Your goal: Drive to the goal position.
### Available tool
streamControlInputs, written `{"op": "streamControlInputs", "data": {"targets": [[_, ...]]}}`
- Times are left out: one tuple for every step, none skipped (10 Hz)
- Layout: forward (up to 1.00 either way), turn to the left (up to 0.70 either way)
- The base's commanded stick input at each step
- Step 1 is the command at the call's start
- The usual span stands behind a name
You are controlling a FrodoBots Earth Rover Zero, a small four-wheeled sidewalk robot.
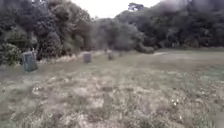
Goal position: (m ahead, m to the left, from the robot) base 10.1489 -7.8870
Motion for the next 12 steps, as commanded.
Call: {"op": "streamControlInputs", "data": {"targets": [[0.50, -0.11], [0.50, -0.03], [0.50, -0.10], [0.50, -0.25], [0.50, -0.18], [0.50, -0.10], [0.50, -0.23], [0.50, -0.23], [0.50, -0.02], [0.50, -0.07], [0.50, -0.24], [0.50, -0.13]]}}
